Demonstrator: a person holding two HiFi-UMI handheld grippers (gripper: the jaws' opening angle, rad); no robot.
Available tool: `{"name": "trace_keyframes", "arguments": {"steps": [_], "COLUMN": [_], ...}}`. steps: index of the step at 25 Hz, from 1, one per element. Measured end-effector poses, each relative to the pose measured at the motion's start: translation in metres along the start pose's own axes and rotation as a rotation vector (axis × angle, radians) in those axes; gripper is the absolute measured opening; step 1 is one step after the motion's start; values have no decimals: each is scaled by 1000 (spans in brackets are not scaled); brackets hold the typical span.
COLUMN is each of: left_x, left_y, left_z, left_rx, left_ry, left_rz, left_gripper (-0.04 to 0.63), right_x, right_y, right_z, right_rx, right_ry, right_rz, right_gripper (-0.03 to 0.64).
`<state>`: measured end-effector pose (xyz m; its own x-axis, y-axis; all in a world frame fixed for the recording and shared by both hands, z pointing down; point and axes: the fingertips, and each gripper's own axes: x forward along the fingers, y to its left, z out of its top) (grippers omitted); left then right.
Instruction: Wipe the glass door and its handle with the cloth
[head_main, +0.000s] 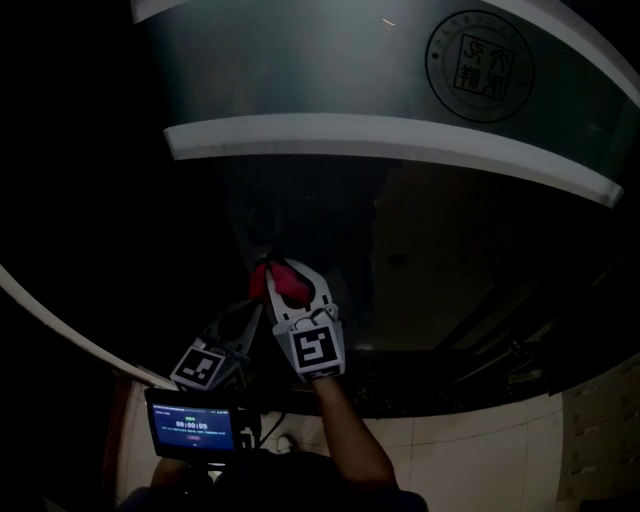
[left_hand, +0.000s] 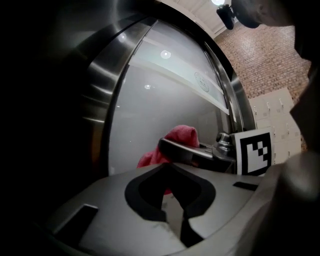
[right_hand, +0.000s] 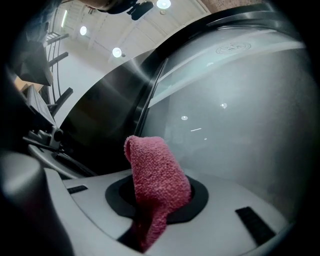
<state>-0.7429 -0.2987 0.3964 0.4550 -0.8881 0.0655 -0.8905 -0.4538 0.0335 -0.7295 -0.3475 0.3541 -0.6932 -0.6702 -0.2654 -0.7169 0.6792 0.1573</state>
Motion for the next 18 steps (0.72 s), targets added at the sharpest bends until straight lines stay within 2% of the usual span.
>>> {"name": "trace_keyframes", "arguments": {"steps": [5,10,18], "left_x": [39,75,114], "left_y": [-48,-106,-169], "left_z": [7,10,14], "left_rx": [-8,-6,-13], "left_ry": [-17,-19,-39], "left_rz": [-75,-155,-193], "left_gripper": [11,11,12], "right_x": [-58,-131,-236], "right_y": [-62,-142,-261], "right_z": [-14,-18,-13], "right_rx": [-48,-39,-57], "right_ry": [45,97,119], "right_rz": [-89,-237,-457], "right_gripper": [83,83,83]}}
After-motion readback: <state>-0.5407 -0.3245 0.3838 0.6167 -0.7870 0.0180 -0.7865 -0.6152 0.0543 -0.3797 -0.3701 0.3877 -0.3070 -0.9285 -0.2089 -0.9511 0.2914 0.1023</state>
